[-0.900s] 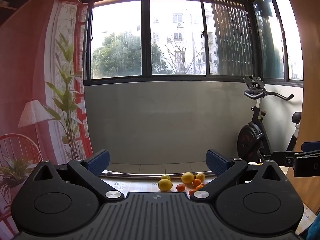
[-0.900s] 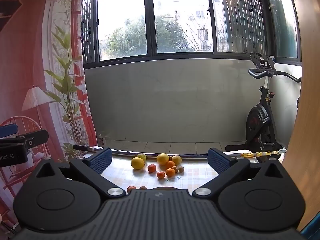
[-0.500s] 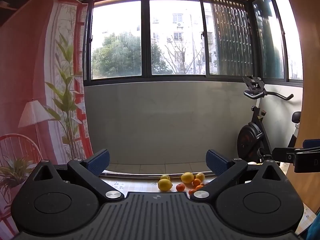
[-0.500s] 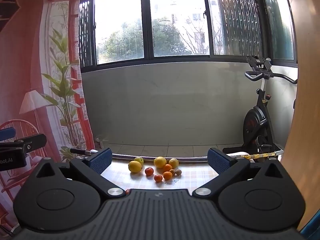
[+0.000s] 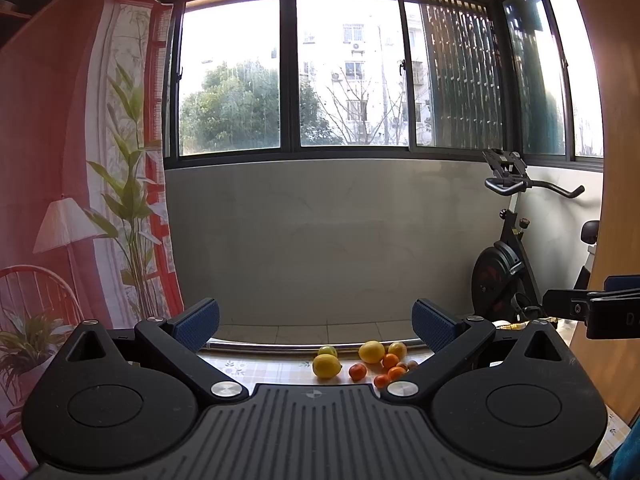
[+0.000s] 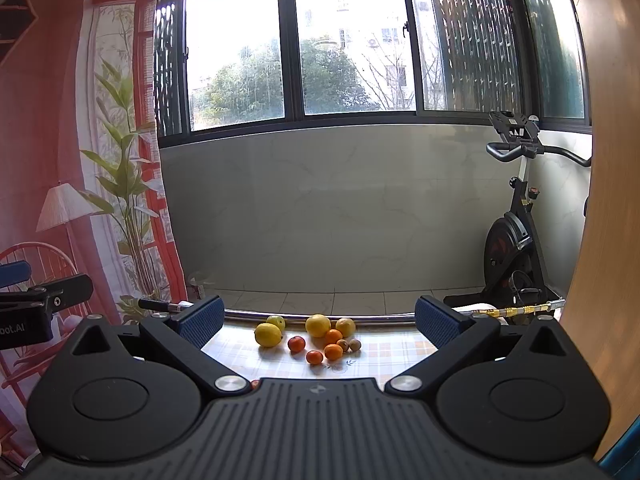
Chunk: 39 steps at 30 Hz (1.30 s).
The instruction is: Organize fruits
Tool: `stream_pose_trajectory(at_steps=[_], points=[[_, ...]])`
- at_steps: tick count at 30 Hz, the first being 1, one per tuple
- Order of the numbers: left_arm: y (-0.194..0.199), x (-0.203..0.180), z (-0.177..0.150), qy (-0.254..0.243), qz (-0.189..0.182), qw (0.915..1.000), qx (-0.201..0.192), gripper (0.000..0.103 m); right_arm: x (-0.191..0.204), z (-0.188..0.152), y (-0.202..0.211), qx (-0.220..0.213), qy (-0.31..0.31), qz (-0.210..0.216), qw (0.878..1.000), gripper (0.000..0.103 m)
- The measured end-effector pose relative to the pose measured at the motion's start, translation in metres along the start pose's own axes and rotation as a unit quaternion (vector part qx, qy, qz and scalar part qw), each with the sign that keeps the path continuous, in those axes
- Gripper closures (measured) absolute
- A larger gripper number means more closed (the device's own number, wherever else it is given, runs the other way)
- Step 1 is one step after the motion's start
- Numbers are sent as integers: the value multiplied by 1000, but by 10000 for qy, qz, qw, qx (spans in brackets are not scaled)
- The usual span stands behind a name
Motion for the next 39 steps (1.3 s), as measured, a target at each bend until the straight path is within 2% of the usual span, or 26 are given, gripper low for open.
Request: stream_pose_trajectory(at_steps=[39], points=[[0,1,0,84,7,10000,40,0,4,0,0,-28,4,-2,10000,0]])
Point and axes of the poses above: each gripper's, at about its wrist camera, not at the fingertips, and y roughly against the way its jaws point, x to its left, z to its top, the point moved 6 cm from there along -y, roughly the way its jaws point, and after that the axes turned 14 degrees about z, right-handed, at the moved point
